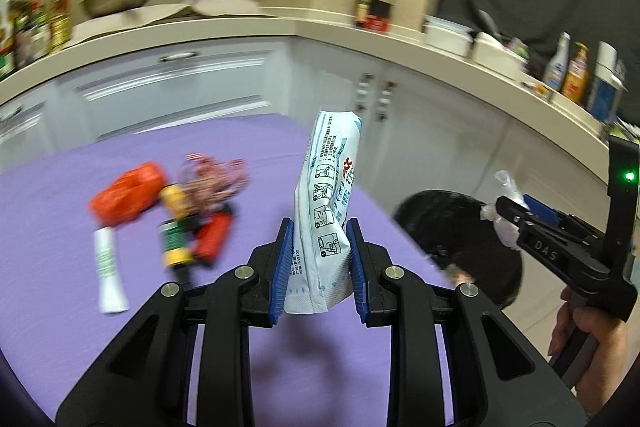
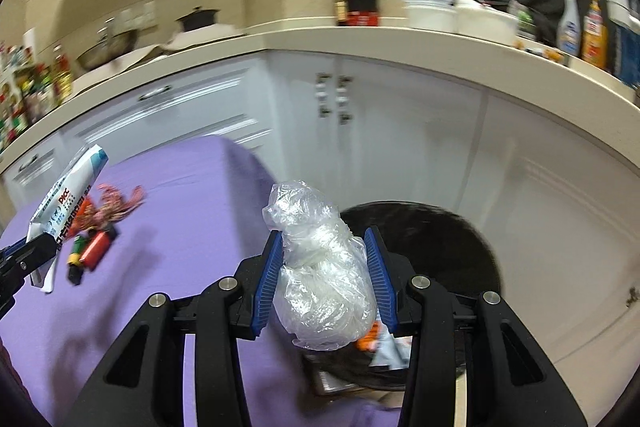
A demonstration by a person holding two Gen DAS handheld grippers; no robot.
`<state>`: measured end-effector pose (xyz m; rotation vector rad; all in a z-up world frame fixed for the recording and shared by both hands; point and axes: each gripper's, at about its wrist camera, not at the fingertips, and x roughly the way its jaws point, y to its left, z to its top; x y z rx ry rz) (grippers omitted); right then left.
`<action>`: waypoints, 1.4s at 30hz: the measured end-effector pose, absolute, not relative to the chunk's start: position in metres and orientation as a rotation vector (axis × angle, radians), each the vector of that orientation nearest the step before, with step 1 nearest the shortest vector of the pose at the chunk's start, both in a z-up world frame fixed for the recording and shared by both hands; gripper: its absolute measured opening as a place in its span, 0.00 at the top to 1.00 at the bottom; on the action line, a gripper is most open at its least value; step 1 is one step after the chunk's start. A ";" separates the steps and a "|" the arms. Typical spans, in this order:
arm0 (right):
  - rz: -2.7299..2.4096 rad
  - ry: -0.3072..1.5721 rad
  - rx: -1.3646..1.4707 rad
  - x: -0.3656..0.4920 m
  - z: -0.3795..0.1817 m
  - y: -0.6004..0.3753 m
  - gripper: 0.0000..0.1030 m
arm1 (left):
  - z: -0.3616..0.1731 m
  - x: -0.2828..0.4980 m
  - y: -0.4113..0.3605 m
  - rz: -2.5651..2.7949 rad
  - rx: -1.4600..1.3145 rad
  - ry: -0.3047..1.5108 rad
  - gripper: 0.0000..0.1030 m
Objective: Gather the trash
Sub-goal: 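Carry the tube and clear bag over the black bin and open both tools, then move back to the table and grasp the red bottle with the right tool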
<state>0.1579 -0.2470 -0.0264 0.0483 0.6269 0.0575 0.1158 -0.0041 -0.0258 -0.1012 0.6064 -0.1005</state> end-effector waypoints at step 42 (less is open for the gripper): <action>-0.055 0.648 0.157 0.188 -0.064 -0.324 0.44 | -0.045 0.191 -0.120 -0.198 0.019 0.651 0.43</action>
